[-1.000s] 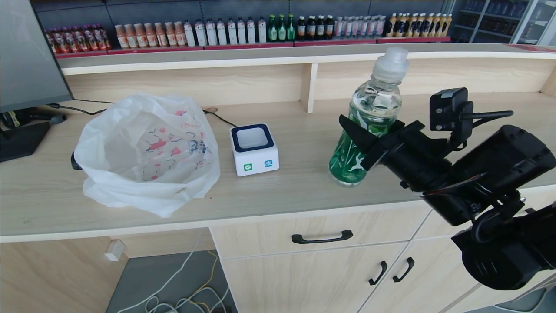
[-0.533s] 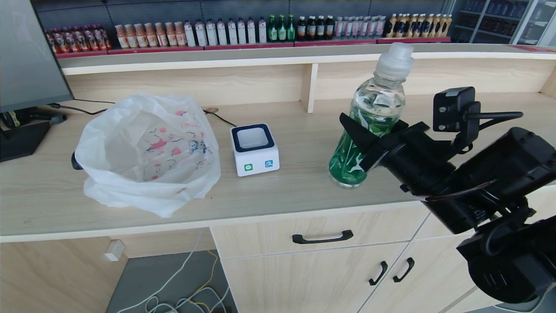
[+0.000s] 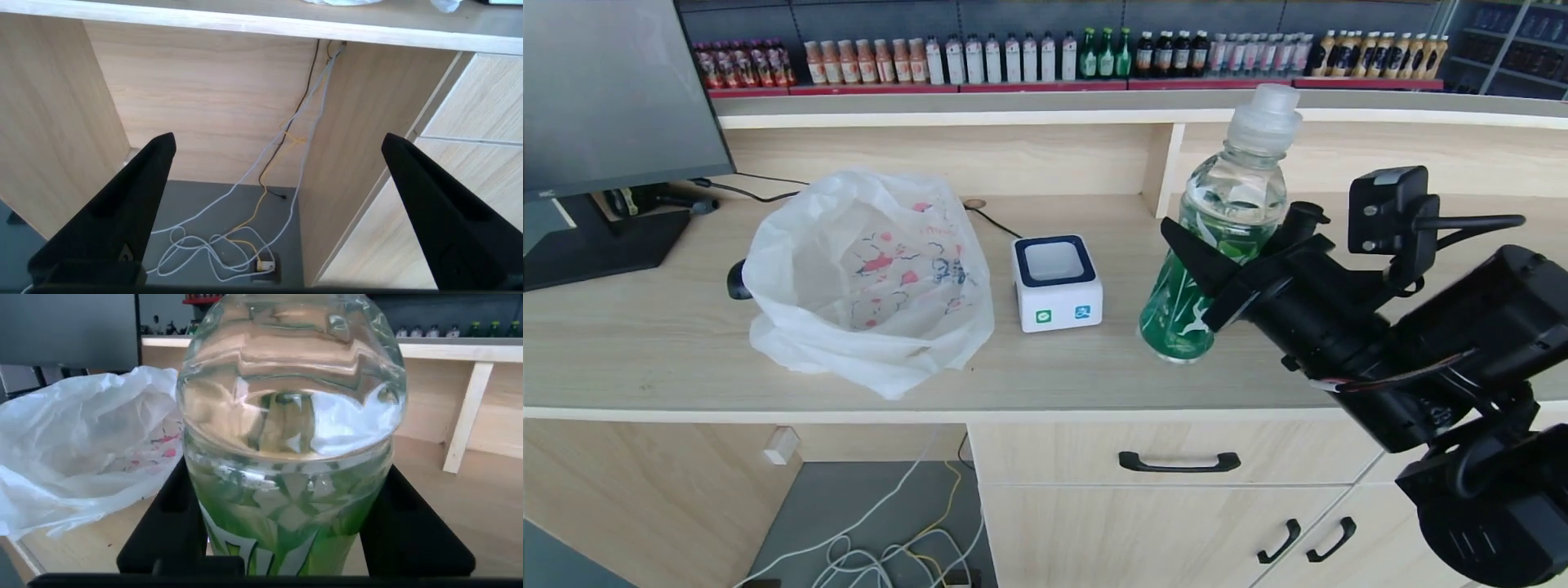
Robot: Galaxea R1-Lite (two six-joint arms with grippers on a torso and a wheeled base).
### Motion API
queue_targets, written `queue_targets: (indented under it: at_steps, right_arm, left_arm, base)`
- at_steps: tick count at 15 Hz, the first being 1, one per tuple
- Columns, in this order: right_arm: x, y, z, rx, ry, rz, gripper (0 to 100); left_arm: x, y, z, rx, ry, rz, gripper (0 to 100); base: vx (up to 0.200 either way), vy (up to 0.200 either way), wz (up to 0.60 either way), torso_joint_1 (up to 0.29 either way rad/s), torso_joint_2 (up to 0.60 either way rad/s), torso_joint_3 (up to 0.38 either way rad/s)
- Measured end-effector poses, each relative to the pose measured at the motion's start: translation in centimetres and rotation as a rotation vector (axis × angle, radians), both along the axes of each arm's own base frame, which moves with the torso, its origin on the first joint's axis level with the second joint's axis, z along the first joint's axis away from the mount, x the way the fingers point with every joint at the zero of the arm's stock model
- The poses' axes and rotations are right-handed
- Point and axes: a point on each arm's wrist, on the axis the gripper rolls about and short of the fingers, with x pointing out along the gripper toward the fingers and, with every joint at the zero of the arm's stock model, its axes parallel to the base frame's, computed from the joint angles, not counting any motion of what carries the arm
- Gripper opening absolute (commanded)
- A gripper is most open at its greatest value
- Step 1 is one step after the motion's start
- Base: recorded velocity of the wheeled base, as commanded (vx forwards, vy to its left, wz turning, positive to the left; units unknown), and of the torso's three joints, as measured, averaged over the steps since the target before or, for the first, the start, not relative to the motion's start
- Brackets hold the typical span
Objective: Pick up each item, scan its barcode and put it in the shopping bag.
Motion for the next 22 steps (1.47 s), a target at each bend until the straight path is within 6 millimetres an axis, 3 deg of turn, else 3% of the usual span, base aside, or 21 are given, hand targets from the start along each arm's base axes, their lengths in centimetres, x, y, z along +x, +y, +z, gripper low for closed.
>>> queue_targets:
  at_steps: [11,17,22]
  right_arm:
    - [0.0,-0.1,0.5,0.01,-0.013,-0.003,0]
    - [0.1,-0.2,0.8,0.024,-0.02,-0.006,0]
    - [0.6,0.3,3.0,0.125,-0.062,0.036,0]
  left_arm:
    - [0.0,0.0,0.0,-0.005,0.0,0.001,100]
    - [0.0,0.0,0.0,-0.001,0.0,0.001,100]
    - [0.0,0.0,0.0,0.0,0.0,0.002,100]
  base:
    - [0.0,0.182,0.0,0.002,0.0,0.001]
    - [0.0,0.0,0.0,0.0,0.0,0.0]
    - [0.0,0.0,0.0,0.0,0.0,0.0]
